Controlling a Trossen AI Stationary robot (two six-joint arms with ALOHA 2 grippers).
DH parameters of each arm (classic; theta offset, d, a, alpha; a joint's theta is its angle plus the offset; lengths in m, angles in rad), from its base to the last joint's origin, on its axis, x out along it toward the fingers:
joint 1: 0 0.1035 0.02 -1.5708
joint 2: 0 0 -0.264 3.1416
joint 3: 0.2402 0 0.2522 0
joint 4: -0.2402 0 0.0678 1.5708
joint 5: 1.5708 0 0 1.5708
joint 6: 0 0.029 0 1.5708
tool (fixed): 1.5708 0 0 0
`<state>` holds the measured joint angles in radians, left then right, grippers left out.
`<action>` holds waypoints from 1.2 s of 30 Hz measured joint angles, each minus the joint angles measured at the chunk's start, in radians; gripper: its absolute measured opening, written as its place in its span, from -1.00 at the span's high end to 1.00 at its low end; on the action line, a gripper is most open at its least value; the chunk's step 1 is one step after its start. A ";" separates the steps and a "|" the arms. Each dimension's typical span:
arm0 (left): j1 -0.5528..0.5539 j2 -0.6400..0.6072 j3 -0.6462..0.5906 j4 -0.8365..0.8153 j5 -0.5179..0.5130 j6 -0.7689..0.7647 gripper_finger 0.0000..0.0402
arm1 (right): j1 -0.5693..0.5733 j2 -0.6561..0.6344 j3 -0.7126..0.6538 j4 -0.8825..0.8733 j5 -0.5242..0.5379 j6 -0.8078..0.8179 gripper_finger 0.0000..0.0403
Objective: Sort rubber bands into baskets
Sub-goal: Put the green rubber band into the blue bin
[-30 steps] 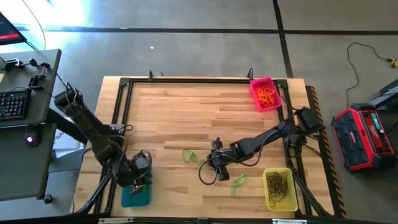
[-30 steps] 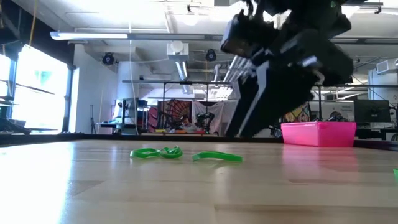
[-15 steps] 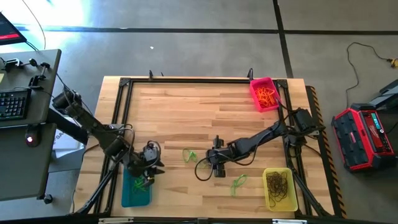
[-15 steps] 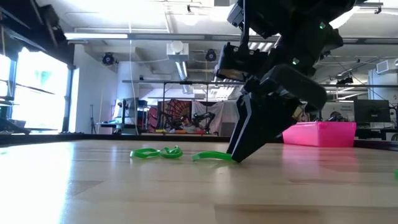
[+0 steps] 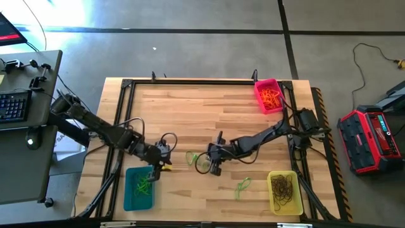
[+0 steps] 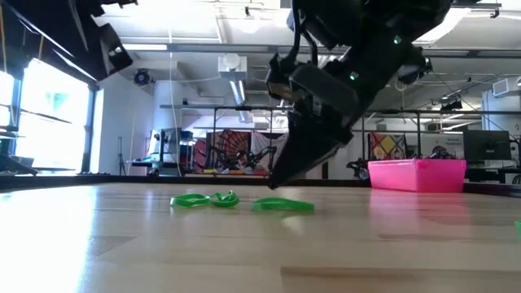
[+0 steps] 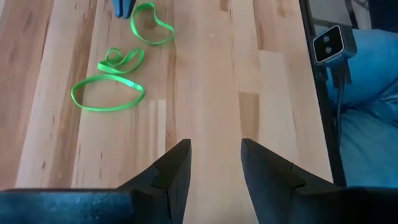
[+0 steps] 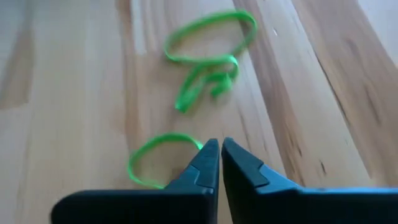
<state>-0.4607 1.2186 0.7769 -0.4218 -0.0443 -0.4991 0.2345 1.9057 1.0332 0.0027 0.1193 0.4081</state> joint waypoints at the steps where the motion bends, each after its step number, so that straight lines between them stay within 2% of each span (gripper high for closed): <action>1: 0.006 0.000 0.000 0.000 0.006 0.013 0.34 | 0.001 0.000 0.000 0.016 0.006 -0.013 0.97; 7: 0.009 0.002 -0.001 0.003 -0.036 0.025 0.33 | -0.012 -0.002 0.000 0.070 -0.028 -0.102 0.99; 14: 0.009 0.048 -0.012 0.010 -0.095 -0.045 0.30 | -0.010 -0.002 0.000 0.009 -0.076 -0.165 0.98; 18: 0.009 0.079 -0.012 0.042 -0.098 -0.030 0.30 | -0.001 -0.002 0.000 -0.076 -0.071 -0.162 0.81; 22: 0.010 0.111 -0.012 0.088 -0.107 0.004 0.30 | -0.001 -0.003 0.000 -0.117 0.005 -0.097 0.55; 26: 0.010 0.132 -0.012 0.109 -0.119 0.013 0.30 | -0.012 -0.003 0.000 -0.115 -0.023 -0.100 0.41; 30: 0.010 0.144 -0.012 0.106 -0.126 0.040 0.30 | -0.019 -0.001 0.000 -0.117 -0.028 -0.130 0.48; 36: 0.020 0.148 -0.012 0.114 -0.169 0.050 0.30 | -0.038 0.023 0.003 -0.100 -0.073 -0.122 0.89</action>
<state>-0.4408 1.3663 0.7650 -0.3079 -0.2128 -0.4496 0.1965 1.9288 1.0367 -0.0976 0.0467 0.2864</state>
